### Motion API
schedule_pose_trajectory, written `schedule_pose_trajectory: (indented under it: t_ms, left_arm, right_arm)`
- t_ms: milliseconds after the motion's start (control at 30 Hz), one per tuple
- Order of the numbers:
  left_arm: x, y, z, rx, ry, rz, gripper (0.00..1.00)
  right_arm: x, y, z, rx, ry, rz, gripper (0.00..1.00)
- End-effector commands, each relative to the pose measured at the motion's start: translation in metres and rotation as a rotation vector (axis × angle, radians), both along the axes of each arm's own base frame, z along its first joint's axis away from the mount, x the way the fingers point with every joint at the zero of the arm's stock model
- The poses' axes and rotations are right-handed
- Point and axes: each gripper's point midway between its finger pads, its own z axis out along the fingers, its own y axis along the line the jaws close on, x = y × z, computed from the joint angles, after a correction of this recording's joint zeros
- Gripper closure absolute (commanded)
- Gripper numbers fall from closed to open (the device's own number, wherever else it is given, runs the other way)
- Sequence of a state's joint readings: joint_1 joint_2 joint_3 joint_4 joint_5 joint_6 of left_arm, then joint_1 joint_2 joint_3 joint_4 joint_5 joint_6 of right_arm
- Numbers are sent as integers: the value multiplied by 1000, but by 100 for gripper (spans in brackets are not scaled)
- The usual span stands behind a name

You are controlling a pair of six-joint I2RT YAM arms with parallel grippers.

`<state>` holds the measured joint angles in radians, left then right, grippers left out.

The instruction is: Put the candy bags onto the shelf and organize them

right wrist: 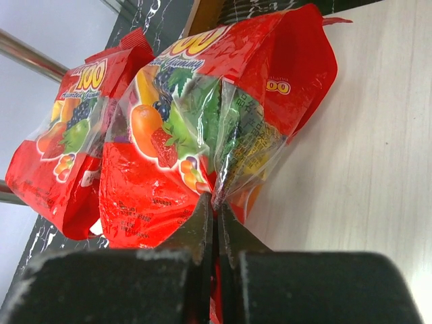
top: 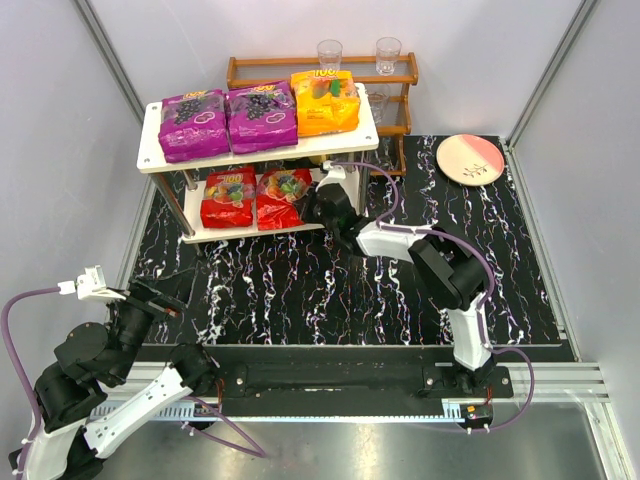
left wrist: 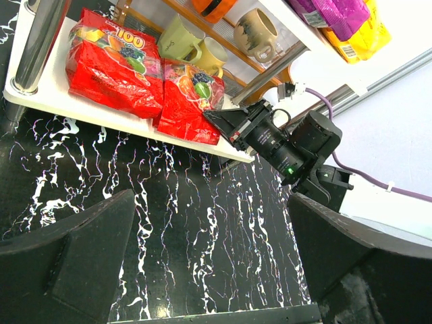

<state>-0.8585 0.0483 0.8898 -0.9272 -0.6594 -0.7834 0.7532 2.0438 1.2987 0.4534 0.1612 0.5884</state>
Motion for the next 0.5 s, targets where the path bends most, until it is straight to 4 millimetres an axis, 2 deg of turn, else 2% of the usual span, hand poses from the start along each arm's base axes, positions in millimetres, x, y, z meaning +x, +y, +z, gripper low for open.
schedule_pose_trajectory:
  t_ms: [0,267,367,400,467]
  left_arm:
    - [1,4,7,2,-23,17,1]
    - [1,4,7,-6,-25,16,1]
    - [1,3,6,-4,-23,16,1]
    - [1,3,6,-2,-22,14,1]
    - [1,3,7,-2,-23,17,1]
  right_arm:
    - [14,-3,-8,-30,7,12,100]
    - [13,0,-10,-24,5,54,100]
    - [12,0,-10,-27,3,59,88]
    - [12,-1,-6,-23,-3,56,75]
    - [12,-5,-5,-20,-9,47,67]
